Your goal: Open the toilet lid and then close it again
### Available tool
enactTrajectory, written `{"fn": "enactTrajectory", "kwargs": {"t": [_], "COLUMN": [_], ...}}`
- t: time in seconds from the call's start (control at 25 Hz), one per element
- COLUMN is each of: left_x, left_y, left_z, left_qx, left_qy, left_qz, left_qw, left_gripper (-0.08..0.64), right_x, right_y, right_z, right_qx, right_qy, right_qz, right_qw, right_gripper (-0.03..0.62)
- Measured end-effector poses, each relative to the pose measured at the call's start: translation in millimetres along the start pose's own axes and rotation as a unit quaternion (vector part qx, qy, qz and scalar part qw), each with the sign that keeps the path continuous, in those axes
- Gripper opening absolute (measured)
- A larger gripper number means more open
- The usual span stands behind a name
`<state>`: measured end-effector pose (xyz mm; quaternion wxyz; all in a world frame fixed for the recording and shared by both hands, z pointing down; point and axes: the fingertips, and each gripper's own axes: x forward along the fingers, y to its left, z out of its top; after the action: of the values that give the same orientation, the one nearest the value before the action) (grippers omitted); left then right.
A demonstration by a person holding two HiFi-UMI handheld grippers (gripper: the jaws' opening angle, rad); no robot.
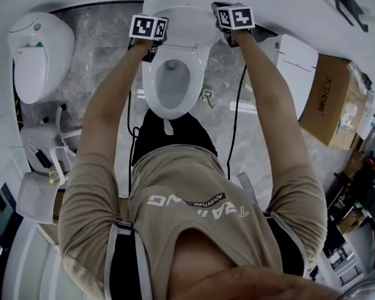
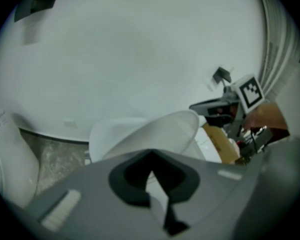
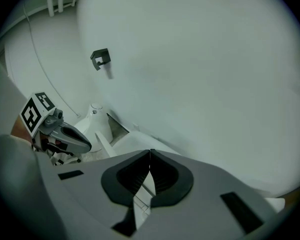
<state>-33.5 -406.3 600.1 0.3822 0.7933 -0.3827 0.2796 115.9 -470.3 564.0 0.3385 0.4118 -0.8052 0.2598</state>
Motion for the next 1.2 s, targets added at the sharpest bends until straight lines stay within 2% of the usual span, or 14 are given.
{"fn": "enactTrajectory", "kwargs": {"t": [0.24,0.4,0.8,0.92,1.2], "left_x": [3,5,-3,-7,-21], "left_y": [-3,-1,-3,-8,-17], "left_z": [-4,-4,-17,-18,-39], "left_qx": [-0.021,-0.023,-0.022,-0.021,-0.015], "left_qy": [-0.004,-0.003,0.012,0.016,0.029], "left_qz": [-0.010,-0.015,-0.030,-0.036,-0.044], "left_qw": [0.9997,0.9996,0.9992,0.9990,0.9985], "left_gripper": [0.005,0.005,0.005,0.005,0.005], "right_x": [12,12,-2,-6,-20], "right_y": [8,12,39,48,67], "right_z": [-3,-5,-25,-32,-49], "right_qx": [0.000,0.033,0.007,-0.013,-0.023], "right_qy": [0.014,0.012,0.060,0.077,0.093], "right_qz": [0.040,0.072,0.126,0.129,0.127], "right_qw": [0.999,0.997,0.990,0.989,0.987], "right_gripper": [0.014,0.014,0.014,0.014,0.014]}}
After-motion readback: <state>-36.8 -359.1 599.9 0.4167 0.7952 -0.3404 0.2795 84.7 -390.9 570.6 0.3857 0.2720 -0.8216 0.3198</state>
